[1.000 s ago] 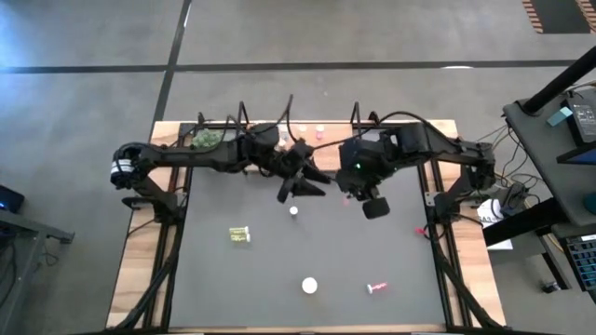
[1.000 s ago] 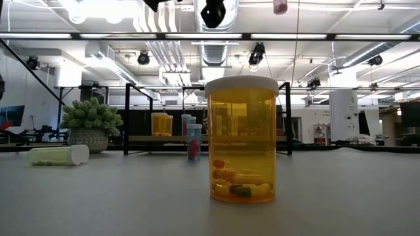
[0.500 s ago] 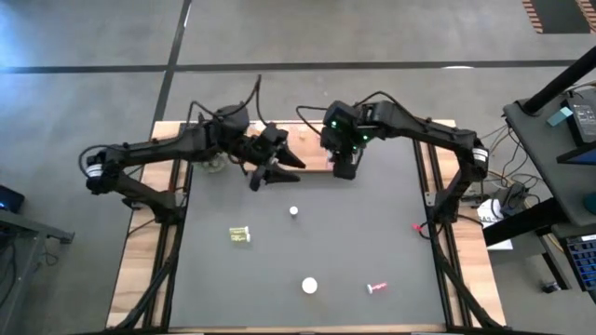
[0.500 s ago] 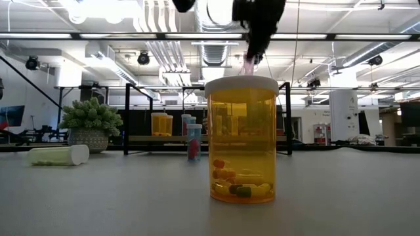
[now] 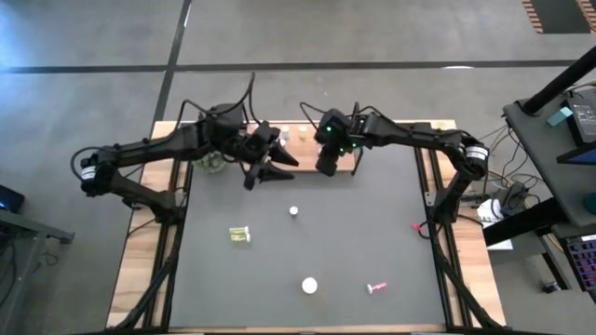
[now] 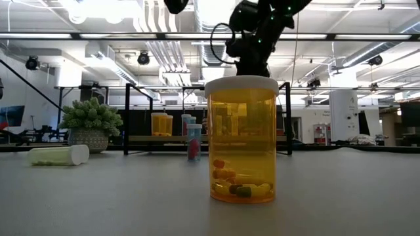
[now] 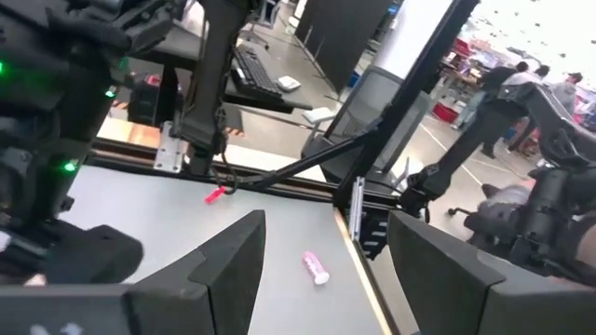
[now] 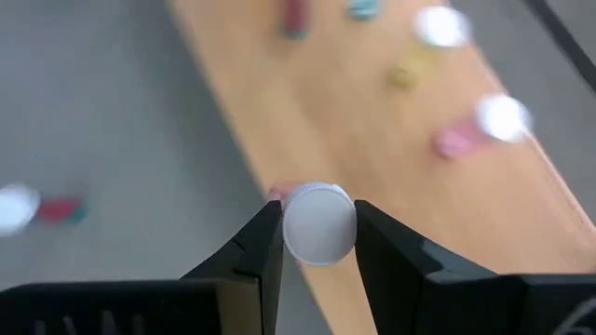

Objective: Pick and place medicine bottles onto shelf by color
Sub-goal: Put the bottom pink pill bottle on the shelf aligned with the other pink pill bottle

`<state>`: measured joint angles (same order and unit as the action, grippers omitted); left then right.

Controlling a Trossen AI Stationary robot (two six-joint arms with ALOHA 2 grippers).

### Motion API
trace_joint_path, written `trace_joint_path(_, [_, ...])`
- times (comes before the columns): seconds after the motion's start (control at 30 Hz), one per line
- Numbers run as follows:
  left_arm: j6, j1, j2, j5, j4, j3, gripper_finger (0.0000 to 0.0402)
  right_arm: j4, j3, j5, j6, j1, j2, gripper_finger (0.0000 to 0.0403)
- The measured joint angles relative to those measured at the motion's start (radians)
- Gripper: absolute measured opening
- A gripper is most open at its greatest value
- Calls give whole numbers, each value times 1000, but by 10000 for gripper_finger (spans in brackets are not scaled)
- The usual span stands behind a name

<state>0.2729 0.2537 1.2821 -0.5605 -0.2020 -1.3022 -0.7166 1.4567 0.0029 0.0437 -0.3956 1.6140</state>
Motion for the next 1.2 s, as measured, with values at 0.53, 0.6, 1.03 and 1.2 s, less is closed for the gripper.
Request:
trace_joint_path(0.53, [10,10,-2,75,16,-5,211,-48,96,104,117,-39,177,105])
trace_joint_path(0.6, [11,10,-2,80,12,-5,211,-56,116,106,91,-47,194,105])
trace_joint_path(1.03, [10,18,-4,99,11,-5,211,-92,153,104,-64,-83,242,105])
trace_joint_path(1.2, [9,29,-4,99,13,-5,211,-80,154,106,-94,-89,247,109])
